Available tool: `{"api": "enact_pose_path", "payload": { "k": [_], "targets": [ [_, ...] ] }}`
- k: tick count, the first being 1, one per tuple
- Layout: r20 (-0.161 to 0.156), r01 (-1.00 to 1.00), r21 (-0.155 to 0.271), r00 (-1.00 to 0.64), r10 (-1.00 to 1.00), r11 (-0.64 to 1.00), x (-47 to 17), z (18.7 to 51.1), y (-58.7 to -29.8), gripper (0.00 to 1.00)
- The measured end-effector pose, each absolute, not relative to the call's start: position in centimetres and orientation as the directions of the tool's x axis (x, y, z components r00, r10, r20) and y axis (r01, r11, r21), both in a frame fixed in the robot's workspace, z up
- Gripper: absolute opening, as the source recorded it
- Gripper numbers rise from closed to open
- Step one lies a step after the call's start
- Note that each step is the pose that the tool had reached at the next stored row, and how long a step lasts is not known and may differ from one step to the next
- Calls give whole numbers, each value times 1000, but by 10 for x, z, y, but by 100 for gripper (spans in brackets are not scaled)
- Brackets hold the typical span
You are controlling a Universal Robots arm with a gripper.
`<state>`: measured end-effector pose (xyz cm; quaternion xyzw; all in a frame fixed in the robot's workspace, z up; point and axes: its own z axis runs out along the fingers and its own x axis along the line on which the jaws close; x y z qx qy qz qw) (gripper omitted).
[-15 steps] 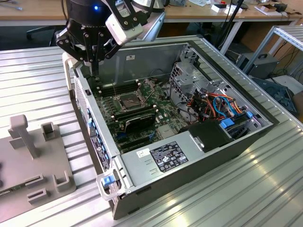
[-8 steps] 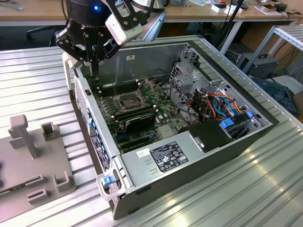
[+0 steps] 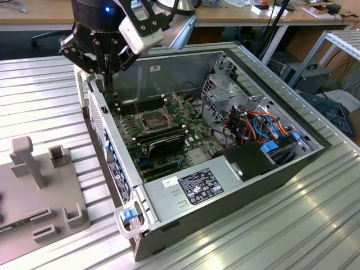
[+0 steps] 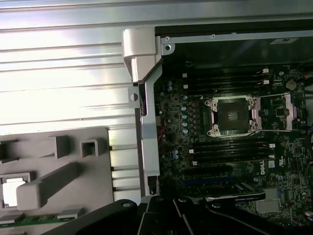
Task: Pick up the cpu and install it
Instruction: 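Reach for the cpu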
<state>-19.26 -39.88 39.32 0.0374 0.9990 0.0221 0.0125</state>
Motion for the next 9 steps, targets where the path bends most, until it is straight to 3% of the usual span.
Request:
{"api": "enact_pose_path", "payload": {
  "k": [9],
  "targets": [
    [-23,74,45,-997,75,996,-200,393,-399,11]
  ]
}}
